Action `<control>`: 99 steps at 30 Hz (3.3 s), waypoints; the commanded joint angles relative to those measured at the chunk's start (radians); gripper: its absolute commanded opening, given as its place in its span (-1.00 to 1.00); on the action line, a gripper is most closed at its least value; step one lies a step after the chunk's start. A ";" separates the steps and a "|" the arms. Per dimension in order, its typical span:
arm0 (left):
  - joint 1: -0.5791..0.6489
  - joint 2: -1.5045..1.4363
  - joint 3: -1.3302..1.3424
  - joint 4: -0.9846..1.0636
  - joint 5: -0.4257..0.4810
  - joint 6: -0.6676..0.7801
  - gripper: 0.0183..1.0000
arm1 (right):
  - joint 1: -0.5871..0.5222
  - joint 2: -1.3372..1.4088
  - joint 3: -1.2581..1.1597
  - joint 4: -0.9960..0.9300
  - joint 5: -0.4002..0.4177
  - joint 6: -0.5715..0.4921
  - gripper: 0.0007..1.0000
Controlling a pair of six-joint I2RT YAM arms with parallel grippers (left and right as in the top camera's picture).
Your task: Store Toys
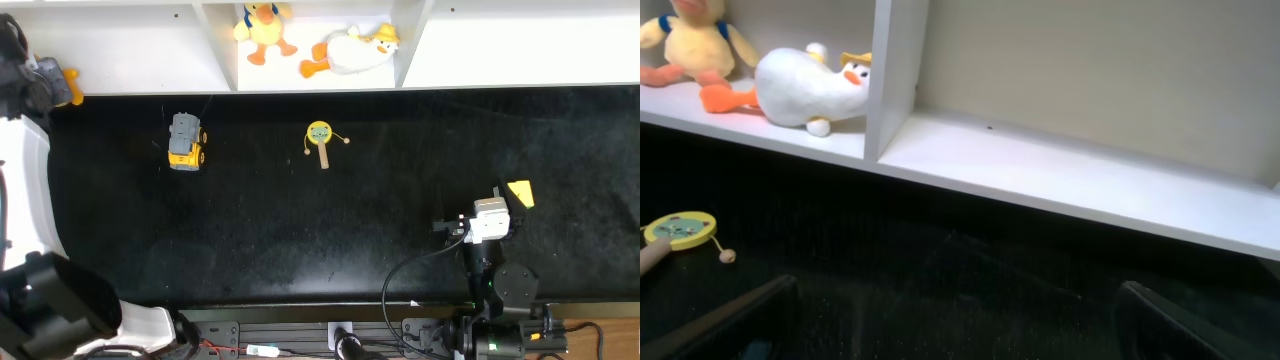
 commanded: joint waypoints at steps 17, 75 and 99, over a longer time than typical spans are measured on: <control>-0.023 0.094 0.042 0.160 0.037 -0.018 -0.91 | -0.001 -0.006 0.002 0.005 0.000 0.001 0.99; -0.027 0.098 0.042 0.207 0.038 -0.010 1.00 | -0.001 -0.006 0.002 0.005 0.000 0.001 0.99; -0.075 -0.264 -0.243 0.047 0.041 -0.007 1.00 | -0.001 -0.006 0.002 0.005 0.000 0.001 0.99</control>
